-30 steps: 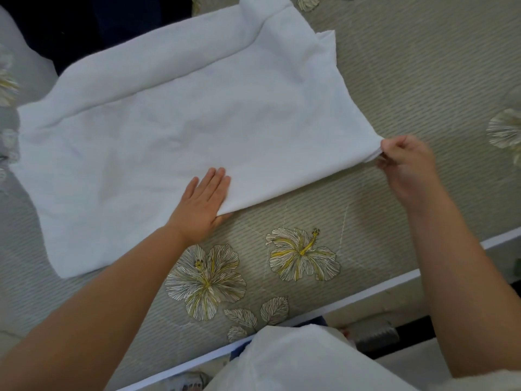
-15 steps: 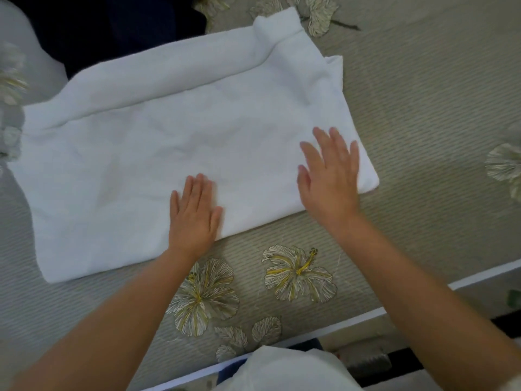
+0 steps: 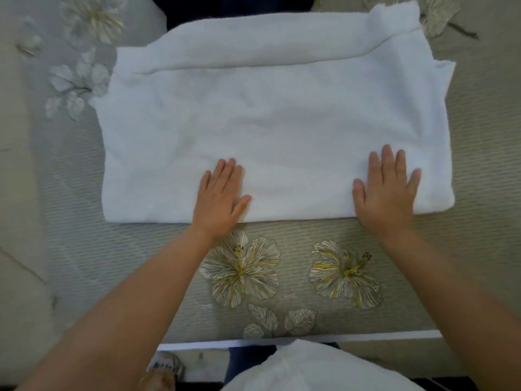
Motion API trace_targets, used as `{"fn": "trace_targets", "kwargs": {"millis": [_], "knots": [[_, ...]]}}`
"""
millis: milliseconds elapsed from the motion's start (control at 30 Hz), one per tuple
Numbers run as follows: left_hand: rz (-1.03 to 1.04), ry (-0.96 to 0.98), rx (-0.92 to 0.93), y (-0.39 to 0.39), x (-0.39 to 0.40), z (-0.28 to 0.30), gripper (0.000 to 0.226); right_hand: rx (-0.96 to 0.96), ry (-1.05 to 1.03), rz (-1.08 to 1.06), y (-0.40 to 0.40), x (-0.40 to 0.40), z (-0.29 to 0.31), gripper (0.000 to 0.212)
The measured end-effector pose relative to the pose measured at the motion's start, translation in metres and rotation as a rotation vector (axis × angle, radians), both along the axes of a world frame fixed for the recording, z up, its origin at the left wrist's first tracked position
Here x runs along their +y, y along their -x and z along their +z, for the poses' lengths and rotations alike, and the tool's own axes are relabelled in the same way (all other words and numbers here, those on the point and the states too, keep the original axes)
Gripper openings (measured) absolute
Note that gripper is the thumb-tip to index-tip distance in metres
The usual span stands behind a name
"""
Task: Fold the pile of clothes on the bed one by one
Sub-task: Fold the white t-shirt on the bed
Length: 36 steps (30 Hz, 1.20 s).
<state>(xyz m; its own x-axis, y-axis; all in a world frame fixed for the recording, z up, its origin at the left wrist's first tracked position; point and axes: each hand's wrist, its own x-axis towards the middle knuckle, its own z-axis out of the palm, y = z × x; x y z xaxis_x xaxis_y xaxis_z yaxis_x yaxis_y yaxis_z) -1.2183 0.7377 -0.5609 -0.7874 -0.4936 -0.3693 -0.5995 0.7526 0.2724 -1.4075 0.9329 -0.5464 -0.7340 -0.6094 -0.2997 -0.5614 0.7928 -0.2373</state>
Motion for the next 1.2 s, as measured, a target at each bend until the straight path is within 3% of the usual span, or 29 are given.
{"fn": "trace_targets", "kwargs": {"millis": [67, 167, 267, 367, 500, 633, 767, 933, 1100, 1200], "knots": [[0.11, 0.054, -0.008, -0.019, -0.01, 0.007, 0.063, 0.014, 0.074, 0.299, -0.038, -0.023, 0.004, 0.064], [0.211, 0.135, -0.065, -0.057, -0.032, 0.015, 0.059, -0.109, -0.052, 0.647, -0.102, -0.06, -0.006, 0.073], [0.321, 0.178, -0.081, -0.094, -0.06, 0.02, 0.054, -0.151, -0.051, 0.636, -0.144, -0.093, -0.014, 0.07], [0.47, 0.08, -0.083, -0.116, -0.091, 0.019, 0.057, -0.064, -0.051, 0.617, -0.156, -0.119, -0.021, 0.077], [0.393, 0.01, -0.017, -0.123, -0.108, 0.008, 0.053, -0.045, -0.077, 0.64, -0.146, -0.132, -0.023, 0.079], [0.699, -0.154, 0.13, -0.113, -0.098, 0.006, 0.041, -0.103, -0.093, 0.622, -0.151, -0.124, -0.021, 0.077], [0.347, 0.009, -0.121, -0.139, -0.063, 0.017, 0.044, -0.113, -0.052, 0.59, -0.178, -0.092, -0.011, 0.067], [0.144, 0.03, -0.45, -0.202, -0.009, 0.041, 0.042, 0.073, 0.083, 0.637, -0.241, -0.038, 0.007, 0.052], [-0.046, -0.009, -0.71, -0.207, 0.007, 0.067, 0.039, -0.155, -0.011, 0.653, -0.272, 0.0, 0.025, 0.062], [-0.099, 0.08, -0.748, -0.163, -0.003, 0.076, 0.034, -0.177, 0.019, 0.466, -0.245, 0.017, 0.034, 0.043]]}}
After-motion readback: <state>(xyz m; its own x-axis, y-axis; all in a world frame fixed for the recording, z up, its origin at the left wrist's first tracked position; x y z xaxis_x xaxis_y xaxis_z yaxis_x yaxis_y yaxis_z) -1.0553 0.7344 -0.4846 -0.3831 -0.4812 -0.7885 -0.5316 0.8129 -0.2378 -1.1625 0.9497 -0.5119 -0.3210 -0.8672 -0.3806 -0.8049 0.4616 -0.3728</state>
